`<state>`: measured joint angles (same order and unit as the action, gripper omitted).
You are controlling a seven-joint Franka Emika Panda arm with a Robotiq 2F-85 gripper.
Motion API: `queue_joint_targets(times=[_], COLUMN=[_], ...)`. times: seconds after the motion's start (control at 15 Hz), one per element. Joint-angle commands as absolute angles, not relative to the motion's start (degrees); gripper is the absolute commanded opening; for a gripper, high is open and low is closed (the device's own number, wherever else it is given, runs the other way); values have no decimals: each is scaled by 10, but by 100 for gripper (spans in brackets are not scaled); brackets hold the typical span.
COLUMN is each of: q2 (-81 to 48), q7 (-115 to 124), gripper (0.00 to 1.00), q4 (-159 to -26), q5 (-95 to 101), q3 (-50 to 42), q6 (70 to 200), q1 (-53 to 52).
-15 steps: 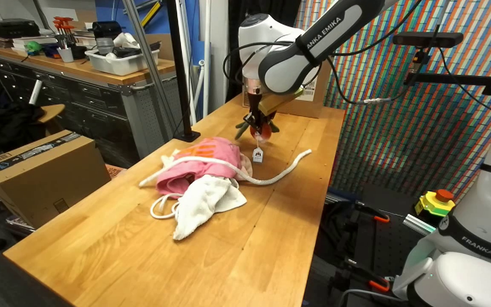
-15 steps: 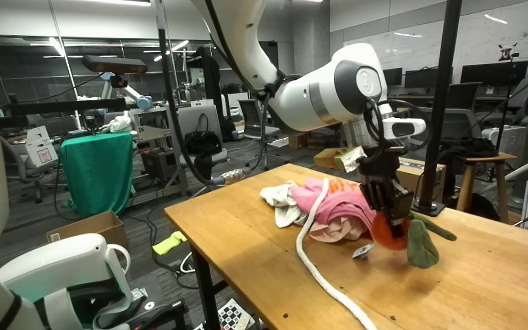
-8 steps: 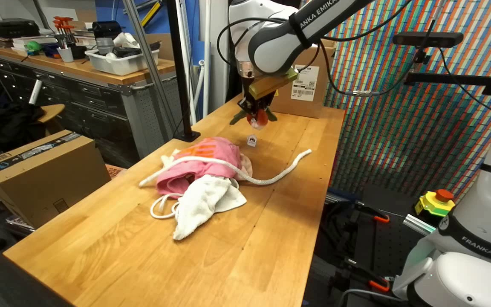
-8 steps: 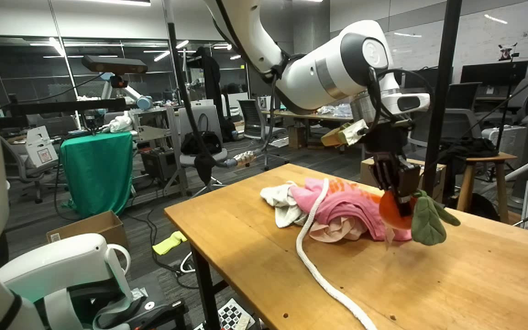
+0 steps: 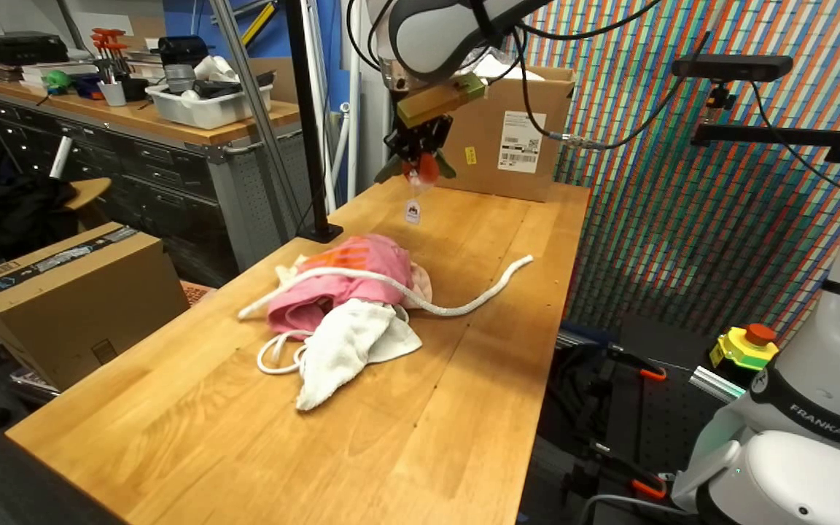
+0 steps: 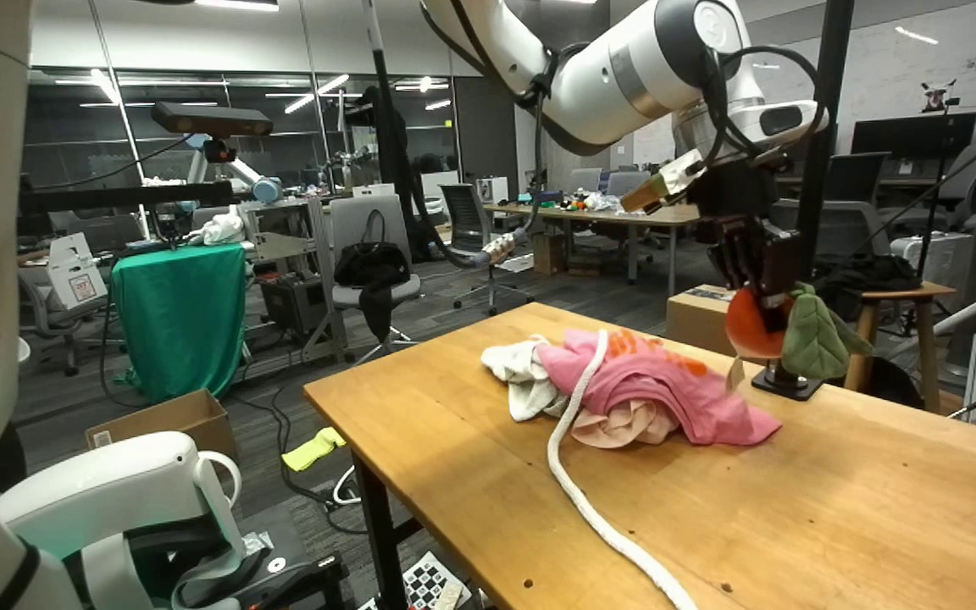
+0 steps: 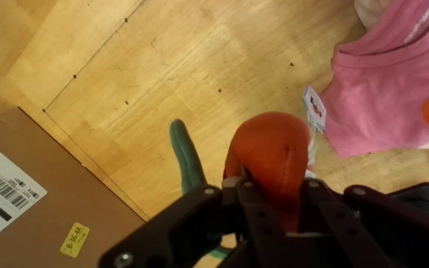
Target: Put all the items on the table separately
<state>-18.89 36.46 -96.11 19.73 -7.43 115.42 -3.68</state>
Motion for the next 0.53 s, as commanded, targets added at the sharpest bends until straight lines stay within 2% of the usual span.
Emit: queue_joint_targets(times=[0.0, 0.47], q2=[-258, -367], q7=[317, 303], gripper=[10, 10], q4=[-828, -657], q5=[163, 110], q3=[-70, -86], q6=[1097, 1042], q1=[-20, 13])
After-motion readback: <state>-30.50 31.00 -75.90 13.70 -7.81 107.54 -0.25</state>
